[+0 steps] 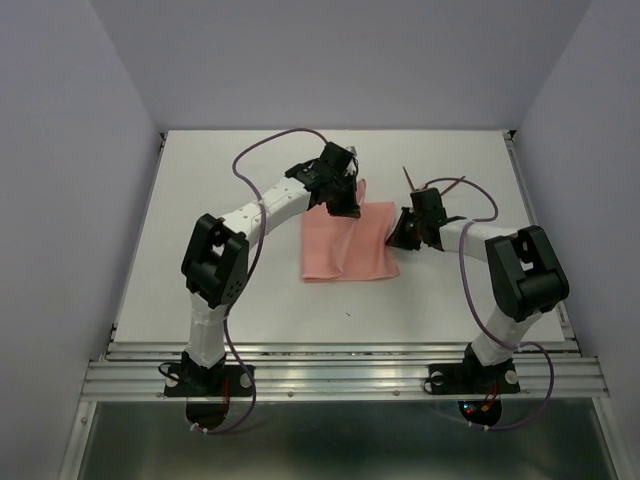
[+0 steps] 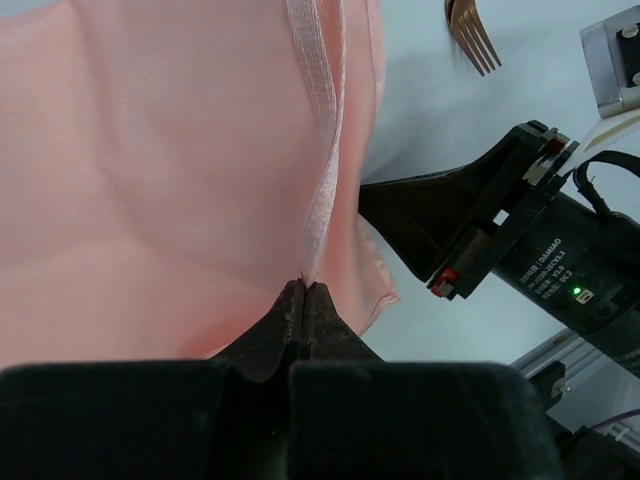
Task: Fold the napkin into a case and place the utensils inside
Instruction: Fold the rectangle-folded napkin at the center of the board.
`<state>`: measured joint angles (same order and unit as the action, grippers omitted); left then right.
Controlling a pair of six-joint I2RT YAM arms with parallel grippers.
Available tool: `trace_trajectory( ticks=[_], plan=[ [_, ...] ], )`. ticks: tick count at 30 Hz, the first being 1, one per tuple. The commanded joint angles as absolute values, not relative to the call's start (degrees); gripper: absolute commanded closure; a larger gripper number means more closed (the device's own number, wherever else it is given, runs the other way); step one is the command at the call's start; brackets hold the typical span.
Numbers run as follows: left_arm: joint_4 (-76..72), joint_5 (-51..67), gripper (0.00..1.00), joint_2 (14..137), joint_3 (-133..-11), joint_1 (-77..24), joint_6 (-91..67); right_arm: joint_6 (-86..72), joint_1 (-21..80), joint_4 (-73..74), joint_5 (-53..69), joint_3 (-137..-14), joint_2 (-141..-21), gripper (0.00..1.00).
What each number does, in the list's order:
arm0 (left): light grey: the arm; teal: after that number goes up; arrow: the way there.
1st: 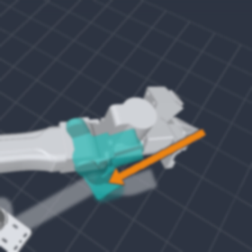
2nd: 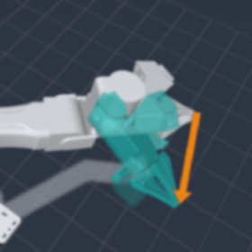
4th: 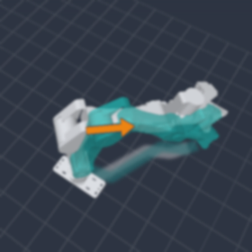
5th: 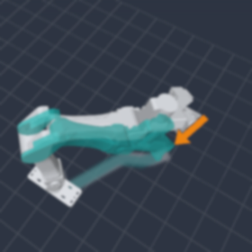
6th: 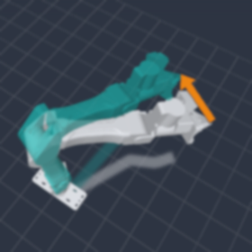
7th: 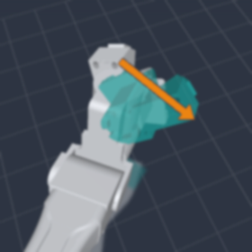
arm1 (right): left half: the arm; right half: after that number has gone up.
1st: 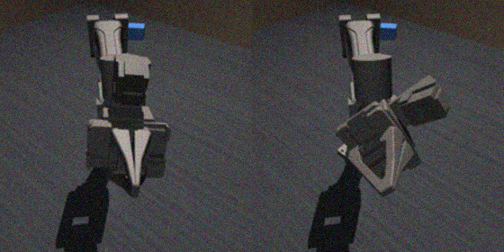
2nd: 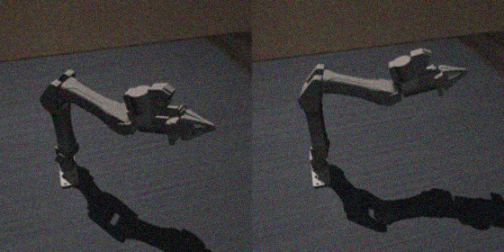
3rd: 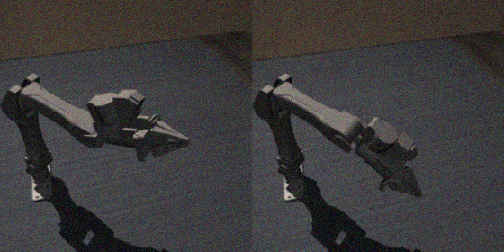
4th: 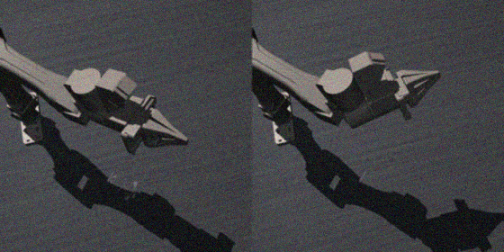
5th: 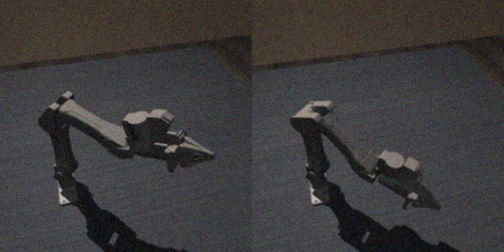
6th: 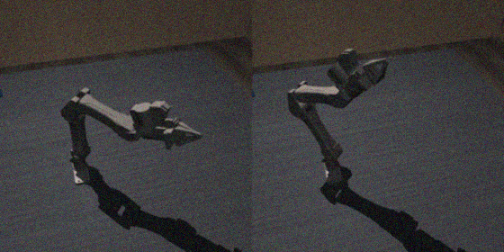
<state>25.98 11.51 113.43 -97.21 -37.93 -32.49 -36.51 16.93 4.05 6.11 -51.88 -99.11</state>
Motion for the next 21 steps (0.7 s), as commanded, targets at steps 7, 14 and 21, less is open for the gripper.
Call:
trace_trajectory(
  ticks=[7, 14, 21],
  plan=[
    [25.3, 14.0, 1.00, 118.4, -104.7, -40.2, -35.7, -37.9, 18.6, 4.0, 6.0, -50.7, -100.7, 0.88],
    [25.9, 13.6, 1.00, 119.4, -105.5, -40.4, -35.1, -38.3, 18.6, 7.0, -3.5, -49.0, -95.7, 0.87],
    [26.0, 12.8, 1.00, 118.3, -103.7, -40.5, -34.1, -37.9, 18.6, 9.2, -9.0, -49.0, -89.7, 0.75]
  ],
)
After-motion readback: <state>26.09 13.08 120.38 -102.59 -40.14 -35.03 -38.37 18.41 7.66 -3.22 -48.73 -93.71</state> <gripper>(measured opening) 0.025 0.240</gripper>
